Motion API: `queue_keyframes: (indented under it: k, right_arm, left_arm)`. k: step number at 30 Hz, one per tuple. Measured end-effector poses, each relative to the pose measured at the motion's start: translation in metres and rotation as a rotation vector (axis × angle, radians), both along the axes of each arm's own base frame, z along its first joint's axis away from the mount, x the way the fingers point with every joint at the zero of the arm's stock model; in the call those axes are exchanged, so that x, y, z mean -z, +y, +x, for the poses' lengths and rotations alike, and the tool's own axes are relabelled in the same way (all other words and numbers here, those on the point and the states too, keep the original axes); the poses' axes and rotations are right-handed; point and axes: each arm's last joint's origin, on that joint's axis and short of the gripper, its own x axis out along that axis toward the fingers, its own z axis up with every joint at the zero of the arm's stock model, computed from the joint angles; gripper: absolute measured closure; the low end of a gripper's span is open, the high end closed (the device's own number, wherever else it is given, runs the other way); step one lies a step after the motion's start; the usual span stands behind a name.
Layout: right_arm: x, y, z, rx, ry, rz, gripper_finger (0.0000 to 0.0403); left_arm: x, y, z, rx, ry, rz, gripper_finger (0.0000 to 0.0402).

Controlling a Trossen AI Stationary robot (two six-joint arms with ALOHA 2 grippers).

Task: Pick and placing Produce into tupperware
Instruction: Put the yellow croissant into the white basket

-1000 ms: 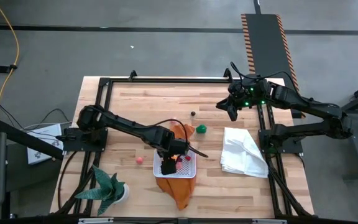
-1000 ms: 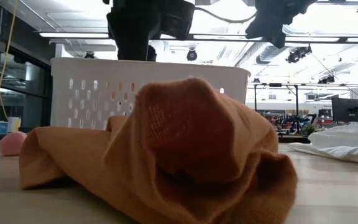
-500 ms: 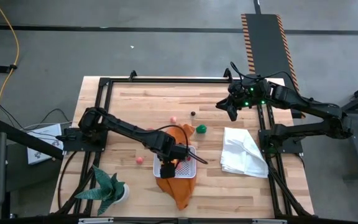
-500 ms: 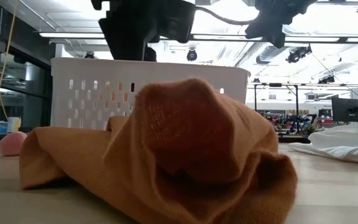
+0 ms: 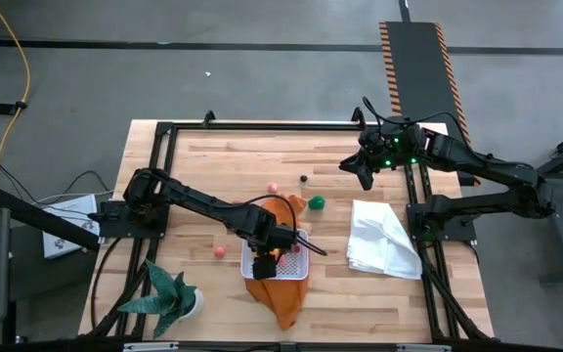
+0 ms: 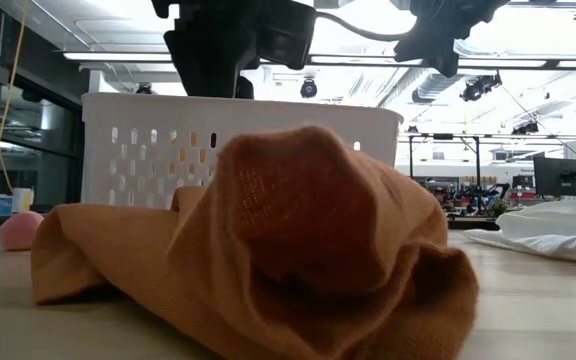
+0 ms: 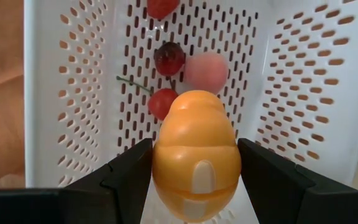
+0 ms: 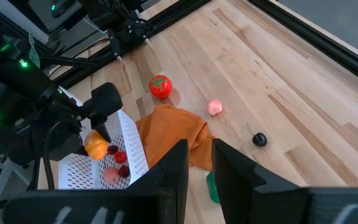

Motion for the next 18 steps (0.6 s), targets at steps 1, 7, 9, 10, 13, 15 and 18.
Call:
queue_keyframes:
  k: [1, 7, 9, 10, 13, 15, 18]
  right_arm:
    - [0.0000, 0.0000, 0.0000, 0.000, 0.000, 0.000, 0.0340]
    - [0.0000, 0.0000, 0.0000, 0.000, 0.000, 0.000, 0.0340]
    - [0.0000, 0.0000, 0.0000, 0.000, 0.000, 0.000, 0.0340]
    - [0.0000, 0.0000, 0.0000, 0.000, 0.000, 0.000, 0.0340]
    - [0.0000, 0.0000, 0.0000, 0.000, 0.000, 0.000, 0.0340]
    - [0.0000, 0.0000, 0.0000, -0.001, 0.000, -0.001, 0.0340]
    - [0.0000, 0.0000, 0.0000, -0.002, 0.001, -0.003, 0.0340]
  left_arm:
    - [0.0000, 0.0000, 0.0000, 0.000, 0.000, 0.000, 0.0181]
    - [-0.0003, -0.0007, 0.0002, 0.002, -0.001, -0.018, 0.0181]
    - [-0.0003, -0.0010, 0.0002, 0.004, 0.000, -0.030, 0.0181]
    - [-0.0003, -0.0011, 0.0003, 0.005, -0.001, -0.033, 0.0181]
    - [-0.0004, -0.0012, 0.0007, 0.003, -0.005, -0.035, 0.0181]
    - [-0.0004, -0.0014, 0.0007, 0.004, -0.005, -0.041, 0.0181]
    - [-0.0004, -0.0017, 0.0008, 0.005, -0.004, -0.051, 0.0181]
